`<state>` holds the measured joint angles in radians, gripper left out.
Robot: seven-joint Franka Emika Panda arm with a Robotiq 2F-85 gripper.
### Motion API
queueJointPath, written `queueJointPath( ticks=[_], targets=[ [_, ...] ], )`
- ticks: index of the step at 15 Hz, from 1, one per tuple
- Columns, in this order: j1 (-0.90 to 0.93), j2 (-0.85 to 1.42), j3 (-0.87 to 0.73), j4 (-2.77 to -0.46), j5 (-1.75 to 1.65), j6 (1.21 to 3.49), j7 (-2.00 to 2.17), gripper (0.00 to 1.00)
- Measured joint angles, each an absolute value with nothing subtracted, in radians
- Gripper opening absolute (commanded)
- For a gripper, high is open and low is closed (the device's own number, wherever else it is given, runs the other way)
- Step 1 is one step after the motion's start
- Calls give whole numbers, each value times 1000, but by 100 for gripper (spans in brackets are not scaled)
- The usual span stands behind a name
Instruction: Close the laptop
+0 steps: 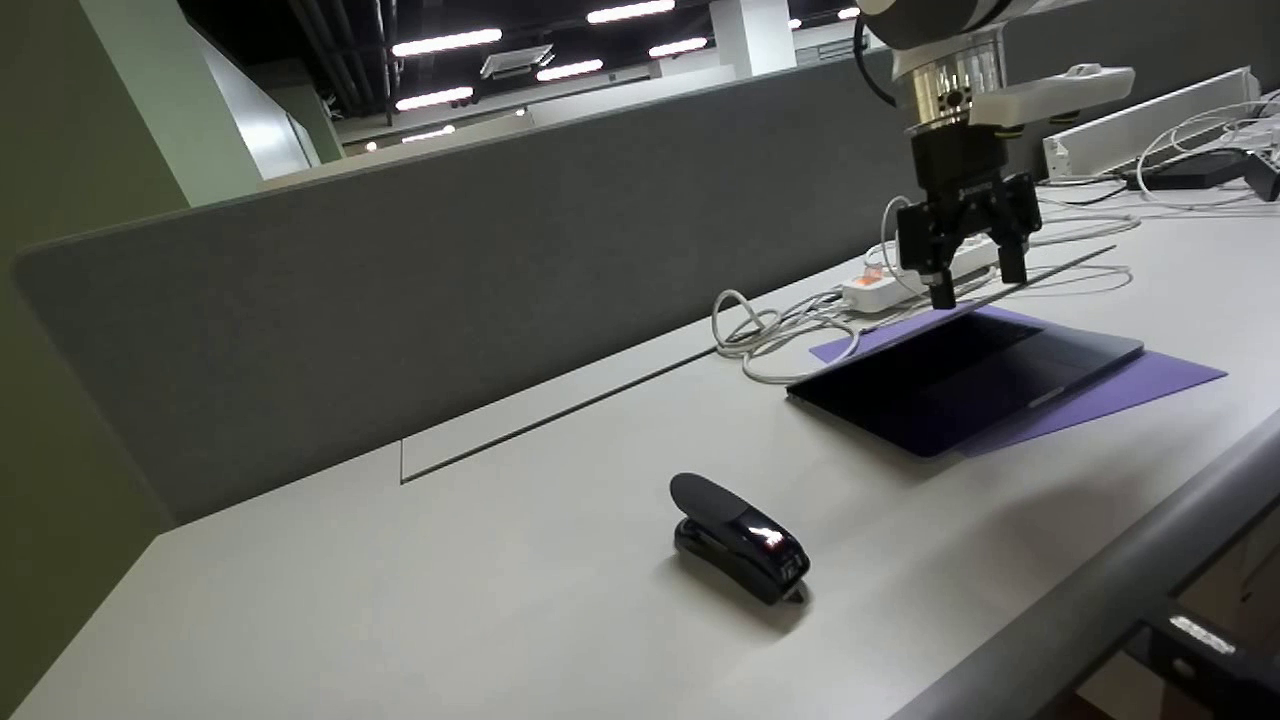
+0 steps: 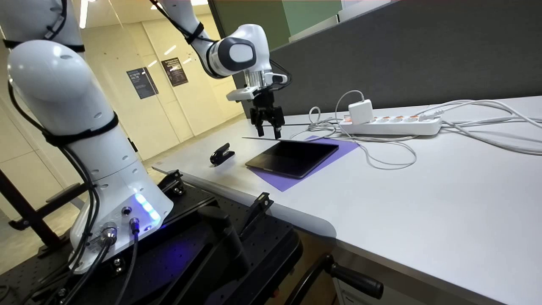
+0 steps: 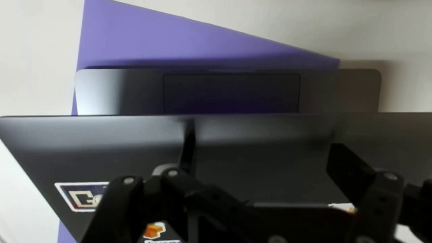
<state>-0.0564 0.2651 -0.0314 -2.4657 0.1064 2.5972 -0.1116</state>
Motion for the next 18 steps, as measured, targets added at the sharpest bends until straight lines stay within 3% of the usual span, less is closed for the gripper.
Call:
queueJointPath(
  ticks=[18],
  targets=[
    [-87, 406, -24, -2521, 114, 2745, -120, 100]
  ],
)
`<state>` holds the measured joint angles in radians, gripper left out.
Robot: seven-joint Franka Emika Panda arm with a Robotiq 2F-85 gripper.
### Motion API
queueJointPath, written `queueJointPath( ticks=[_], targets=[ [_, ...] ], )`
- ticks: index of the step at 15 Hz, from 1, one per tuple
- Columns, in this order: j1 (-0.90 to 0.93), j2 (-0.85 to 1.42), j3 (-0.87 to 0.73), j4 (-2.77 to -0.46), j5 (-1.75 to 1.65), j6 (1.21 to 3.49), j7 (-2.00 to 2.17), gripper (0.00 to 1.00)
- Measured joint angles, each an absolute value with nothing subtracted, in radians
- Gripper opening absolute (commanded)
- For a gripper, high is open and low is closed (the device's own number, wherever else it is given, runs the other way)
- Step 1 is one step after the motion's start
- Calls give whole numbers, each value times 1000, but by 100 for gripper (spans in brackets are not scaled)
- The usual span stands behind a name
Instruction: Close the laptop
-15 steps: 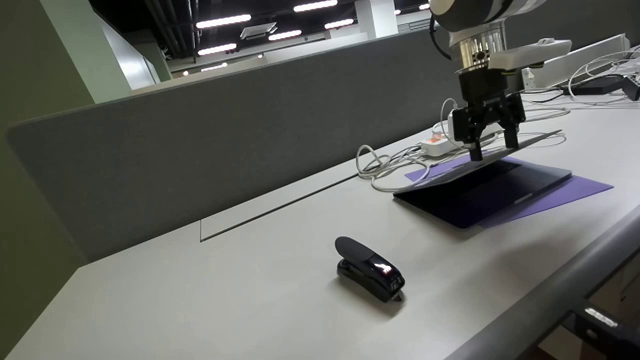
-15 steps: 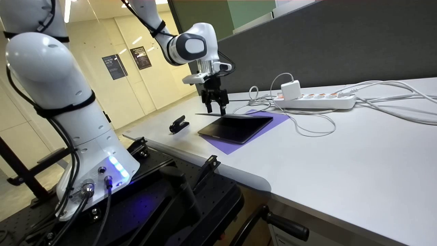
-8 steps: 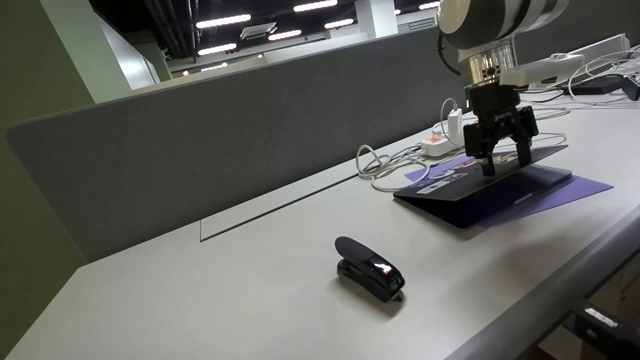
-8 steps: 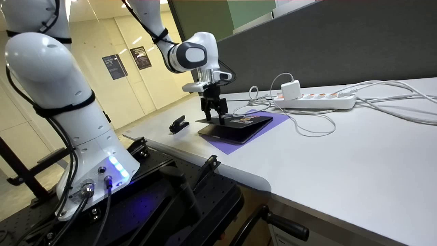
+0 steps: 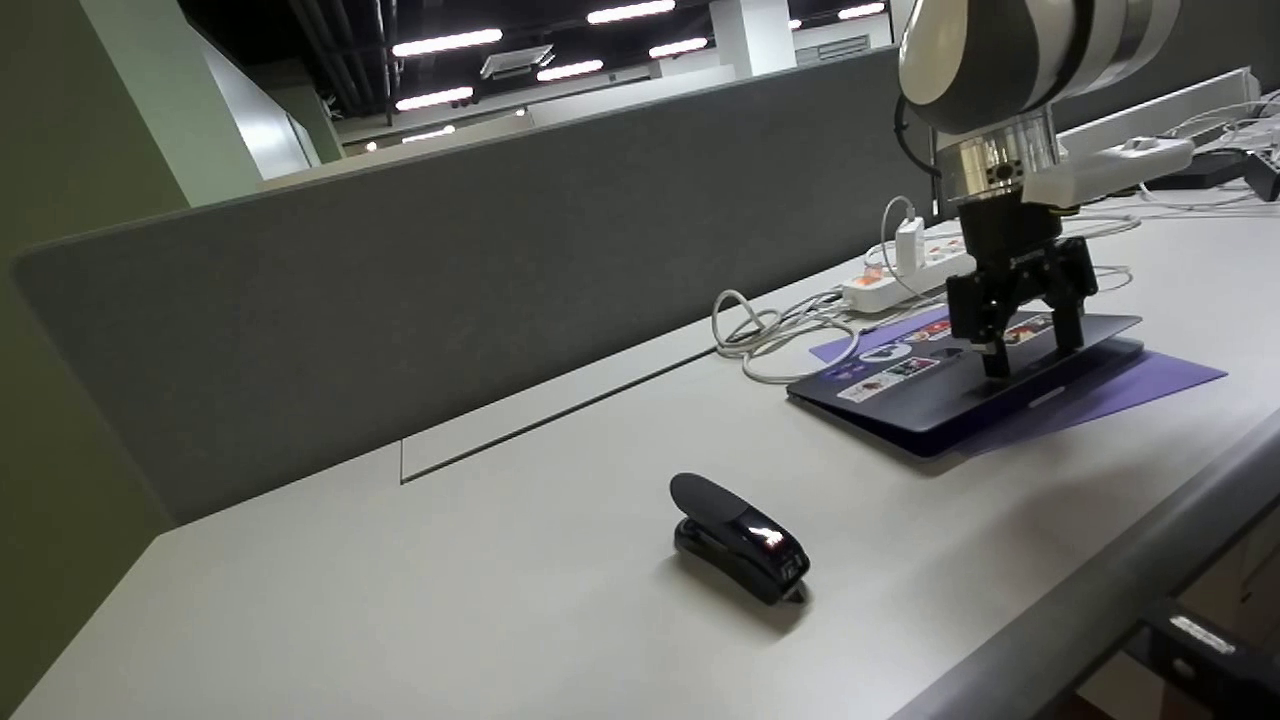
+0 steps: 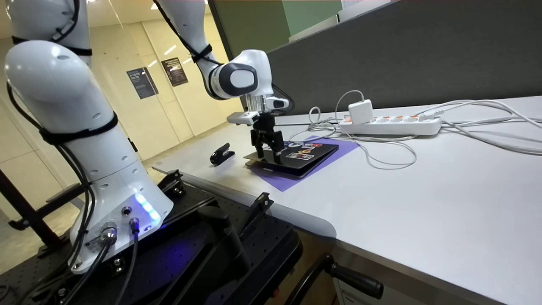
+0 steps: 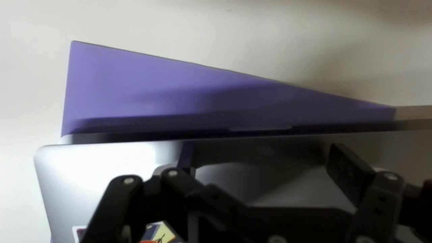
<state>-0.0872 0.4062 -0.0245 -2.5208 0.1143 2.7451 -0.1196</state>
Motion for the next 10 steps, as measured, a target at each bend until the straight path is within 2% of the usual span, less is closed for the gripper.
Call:
queueJointPath(
  ticks=[10],
  targets=[
    [-70, 454, -61, -2559, 47, 2897, -111, 100]
  ],
)
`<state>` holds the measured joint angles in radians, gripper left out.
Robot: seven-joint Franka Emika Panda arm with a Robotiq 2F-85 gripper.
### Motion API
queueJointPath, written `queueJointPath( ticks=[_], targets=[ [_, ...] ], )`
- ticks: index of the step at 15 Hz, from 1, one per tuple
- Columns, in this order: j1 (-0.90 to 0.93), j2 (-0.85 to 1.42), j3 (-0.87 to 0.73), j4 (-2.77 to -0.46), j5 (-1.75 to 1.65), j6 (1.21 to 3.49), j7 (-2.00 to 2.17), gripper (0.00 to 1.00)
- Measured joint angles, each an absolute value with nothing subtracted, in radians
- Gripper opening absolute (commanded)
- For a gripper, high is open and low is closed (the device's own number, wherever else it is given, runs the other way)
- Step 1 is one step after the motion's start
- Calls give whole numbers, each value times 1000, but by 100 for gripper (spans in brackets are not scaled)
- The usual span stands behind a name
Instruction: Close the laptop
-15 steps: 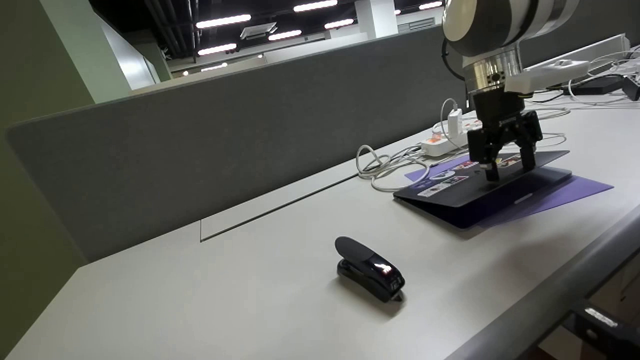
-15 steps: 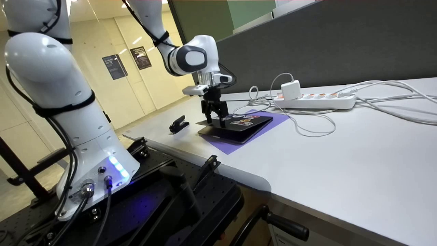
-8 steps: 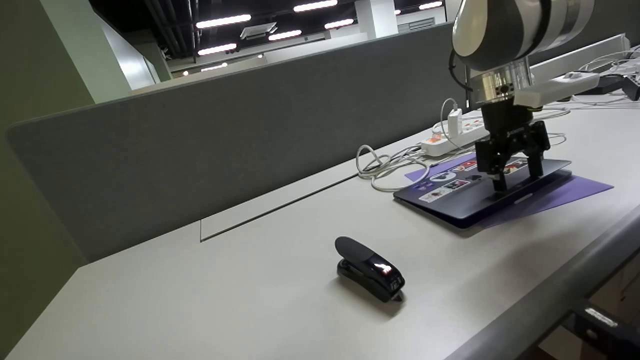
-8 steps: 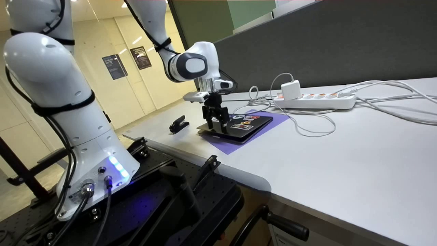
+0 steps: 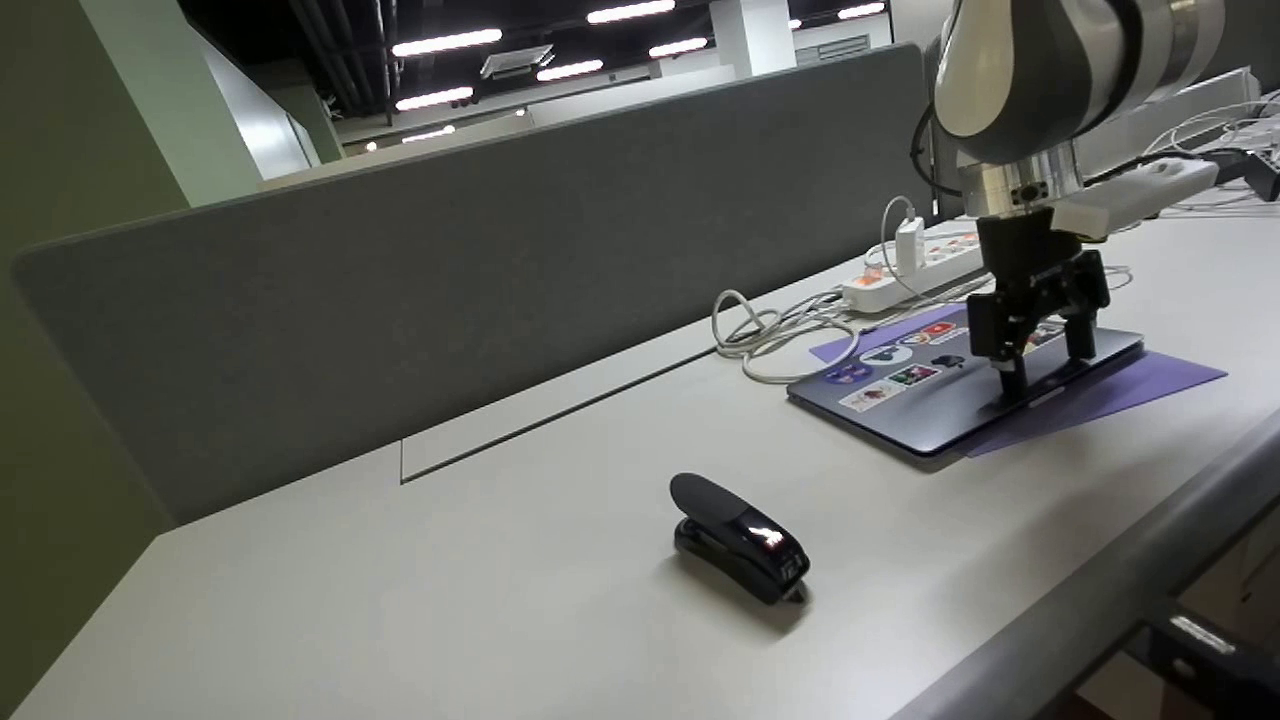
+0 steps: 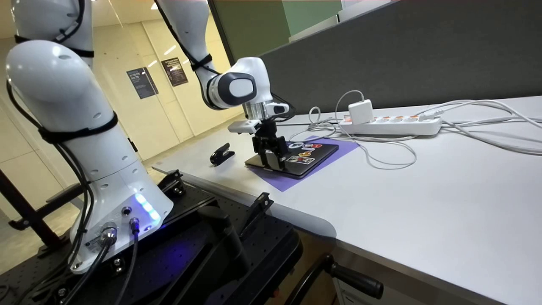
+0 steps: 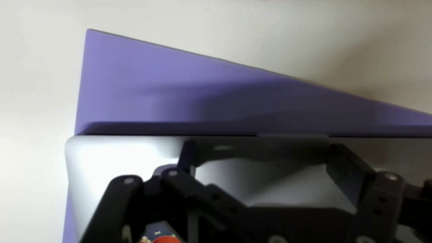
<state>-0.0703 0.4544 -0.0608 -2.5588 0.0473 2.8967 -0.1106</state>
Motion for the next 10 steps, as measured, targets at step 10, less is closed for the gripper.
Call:
queueJointPath(
  ticks=[10],
  targets=[
    [8, 468, -128, -2576, 17, 2959, -72, 100]
  ],
)
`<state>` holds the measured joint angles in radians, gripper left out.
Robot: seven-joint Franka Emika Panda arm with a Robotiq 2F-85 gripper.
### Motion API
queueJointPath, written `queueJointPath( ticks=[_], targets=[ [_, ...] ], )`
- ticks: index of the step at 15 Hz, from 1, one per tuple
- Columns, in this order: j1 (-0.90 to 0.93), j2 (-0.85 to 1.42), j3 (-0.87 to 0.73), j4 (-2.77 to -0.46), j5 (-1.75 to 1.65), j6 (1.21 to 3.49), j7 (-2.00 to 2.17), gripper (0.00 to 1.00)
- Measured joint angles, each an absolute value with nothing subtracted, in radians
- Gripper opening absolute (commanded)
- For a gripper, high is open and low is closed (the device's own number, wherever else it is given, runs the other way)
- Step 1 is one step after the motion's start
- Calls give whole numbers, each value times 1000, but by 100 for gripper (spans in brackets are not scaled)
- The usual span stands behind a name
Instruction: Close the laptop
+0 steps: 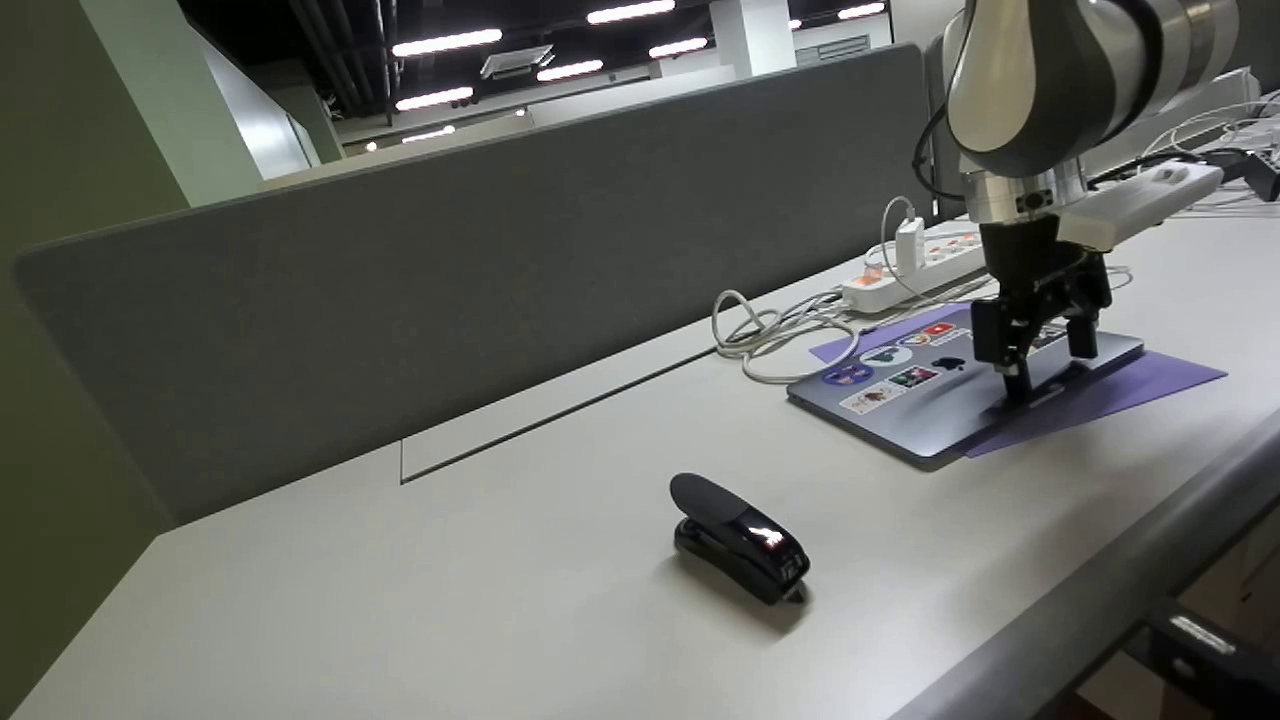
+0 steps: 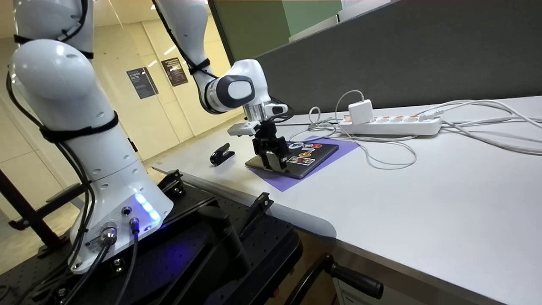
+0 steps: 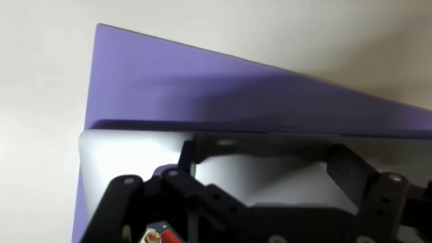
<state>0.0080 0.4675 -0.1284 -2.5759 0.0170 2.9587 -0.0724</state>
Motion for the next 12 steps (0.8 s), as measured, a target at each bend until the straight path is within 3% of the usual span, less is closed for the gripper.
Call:
queueJointPath(
  ticks=[12],
  targets=[
    [49, 237, -156, -2591, 18, 2785, 60, 100]
  ],
)
